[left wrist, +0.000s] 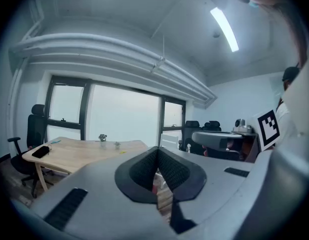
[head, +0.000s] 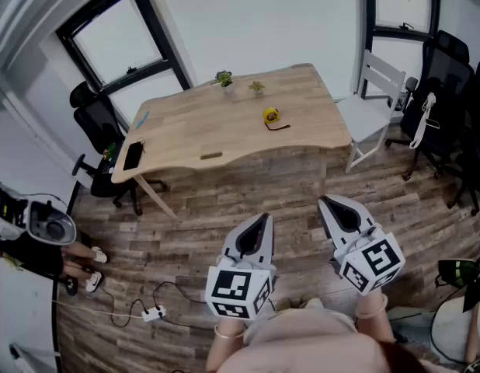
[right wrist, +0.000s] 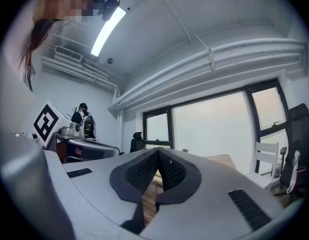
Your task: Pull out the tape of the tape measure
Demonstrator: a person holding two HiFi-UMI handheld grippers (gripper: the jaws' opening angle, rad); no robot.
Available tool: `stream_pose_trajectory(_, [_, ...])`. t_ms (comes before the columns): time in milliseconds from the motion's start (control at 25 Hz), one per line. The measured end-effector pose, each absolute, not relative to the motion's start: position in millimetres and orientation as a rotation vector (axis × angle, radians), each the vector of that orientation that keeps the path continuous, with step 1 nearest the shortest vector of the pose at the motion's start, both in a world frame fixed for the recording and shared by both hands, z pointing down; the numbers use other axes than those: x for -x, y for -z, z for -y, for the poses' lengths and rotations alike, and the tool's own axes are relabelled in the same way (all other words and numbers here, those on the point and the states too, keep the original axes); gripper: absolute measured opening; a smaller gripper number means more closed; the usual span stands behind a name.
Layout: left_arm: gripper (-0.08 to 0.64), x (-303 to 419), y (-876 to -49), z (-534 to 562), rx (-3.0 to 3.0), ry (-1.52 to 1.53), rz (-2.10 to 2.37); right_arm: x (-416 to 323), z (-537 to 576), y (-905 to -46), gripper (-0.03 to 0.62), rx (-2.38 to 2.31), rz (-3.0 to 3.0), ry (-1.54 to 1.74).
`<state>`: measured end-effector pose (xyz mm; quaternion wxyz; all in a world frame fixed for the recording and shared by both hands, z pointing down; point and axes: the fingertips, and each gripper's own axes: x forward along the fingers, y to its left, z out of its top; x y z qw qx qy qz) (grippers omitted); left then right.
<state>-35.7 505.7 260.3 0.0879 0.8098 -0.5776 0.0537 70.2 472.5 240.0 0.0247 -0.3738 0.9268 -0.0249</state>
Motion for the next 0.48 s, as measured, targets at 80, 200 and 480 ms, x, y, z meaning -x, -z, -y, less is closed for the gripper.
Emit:
stream_pose_trajectory(80, [-0.002,33.1,-260.7,-503.2,-2.405,-0.156,1.722,-72.4,-470.0,-240.8,-0.002,1.153,-2.873,0.084])
stream_pose_trajectory(200, [-0.002,28.7,-261.1,-499.8,-2.404,-0.152,1.726,-76.7,-467.4,-242.3,-0.002,1.15,-2.874,0.085])
stream_pose_trajectory(480, [-0.002,19.4,-266.4,-493.9,-2.385,-0.15,1.733,-93.9,-458.8,-247.7,-0.002,1.198,-2.84,0.103])
